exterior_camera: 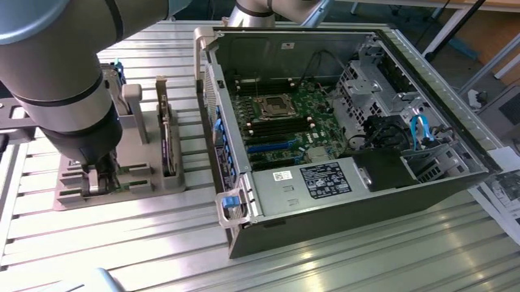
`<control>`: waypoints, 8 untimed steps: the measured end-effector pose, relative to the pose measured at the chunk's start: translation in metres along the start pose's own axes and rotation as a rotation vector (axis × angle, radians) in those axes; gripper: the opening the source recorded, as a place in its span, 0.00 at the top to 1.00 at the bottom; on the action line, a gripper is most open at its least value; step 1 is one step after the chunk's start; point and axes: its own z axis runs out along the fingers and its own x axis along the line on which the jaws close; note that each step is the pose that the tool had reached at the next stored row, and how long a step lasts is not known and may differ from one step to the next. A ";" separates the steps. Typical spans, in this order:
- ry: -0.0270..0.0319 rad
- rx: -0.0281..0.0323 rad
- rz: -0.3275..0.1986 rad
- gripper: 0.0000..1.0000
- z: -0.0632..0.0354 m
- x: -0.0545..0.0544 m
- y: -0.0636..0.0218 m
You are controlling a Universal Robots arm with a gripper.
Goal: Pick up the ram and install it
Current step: 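Pick up the ram and move it above insertion slot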
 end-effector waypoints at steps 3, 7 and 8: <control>0.0000 -0.0002 0.000 0.64 0.0065 0.000 -0.0002; 0.0000 -0.0005 0.000 0.64 0.0150 0.000 -0.0004; 0.0000 -0.0006 0.000 0.64 0.0181 0.000 -0.0005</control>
